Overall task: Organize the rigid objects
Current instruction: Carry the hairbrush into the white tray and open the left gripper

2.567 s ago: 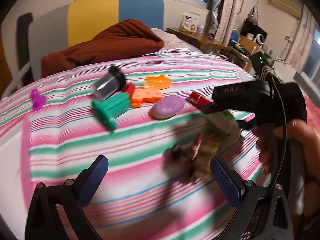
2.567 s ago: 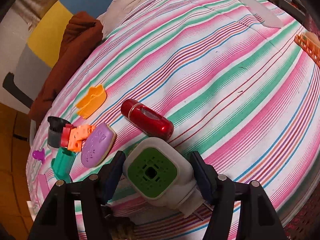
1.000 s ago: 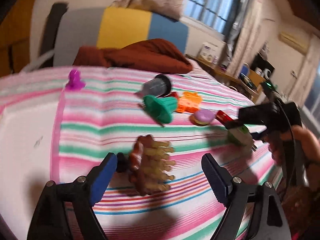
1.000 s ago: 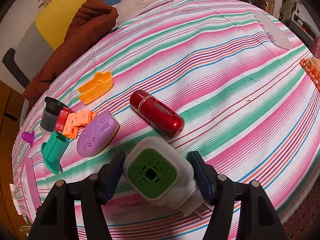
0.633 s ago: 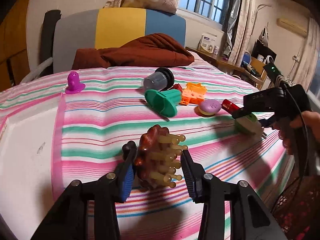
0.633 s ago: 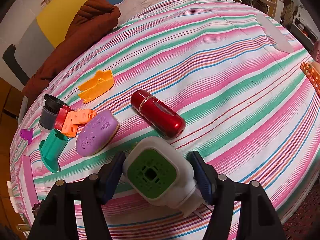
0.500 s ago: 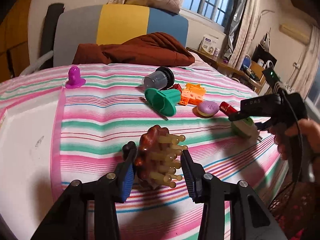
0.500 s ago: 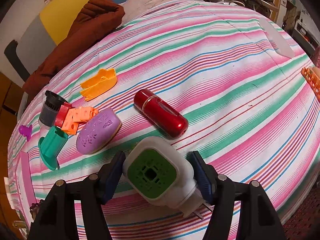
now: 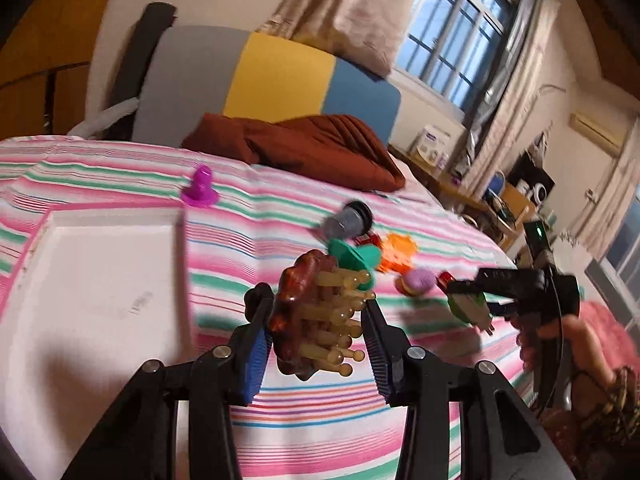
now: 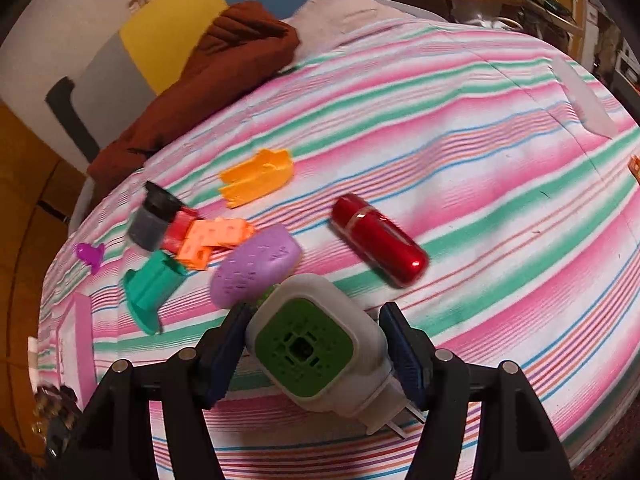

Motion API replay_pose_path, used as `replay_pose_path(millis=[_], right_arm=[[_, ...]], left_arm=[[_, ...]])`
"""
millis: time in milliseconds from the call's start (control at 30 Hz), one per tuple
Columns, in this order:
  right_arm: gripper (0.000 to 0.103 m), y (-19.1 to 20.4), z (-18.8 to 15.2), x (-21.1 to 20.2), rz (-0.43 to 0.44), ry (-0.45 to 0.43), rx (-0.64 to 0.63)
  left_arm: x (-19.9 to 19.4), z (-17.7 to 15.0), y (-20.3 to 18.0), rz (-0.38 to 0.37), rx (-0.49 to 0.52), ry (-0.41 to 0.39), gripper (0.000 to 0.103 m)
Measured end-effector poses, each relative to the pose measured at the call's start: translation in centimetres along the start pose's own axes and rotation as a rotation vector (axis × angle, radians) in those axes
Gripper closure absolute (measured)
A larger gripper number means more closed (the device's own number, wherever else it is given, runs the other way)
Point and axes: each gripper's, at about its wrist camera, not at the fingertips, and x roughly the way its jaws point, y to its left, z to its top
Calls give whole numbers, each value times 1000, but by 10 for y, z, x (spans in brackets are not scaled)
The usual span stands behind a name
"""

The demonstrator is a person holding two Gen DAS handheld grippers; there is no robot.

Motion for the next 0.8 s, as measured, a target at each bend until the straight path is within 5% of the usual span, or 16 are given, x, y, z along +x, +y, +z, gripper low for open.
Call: replay_pose_path(millis=[367,800], right_arm=[[36,10,-1,2,7,0,-33],[36,10,1,3,31,-11,-26]], left_arm=[[-12,16,80,169,-90,5,59],[6,38,168,316,-183,120,59]])
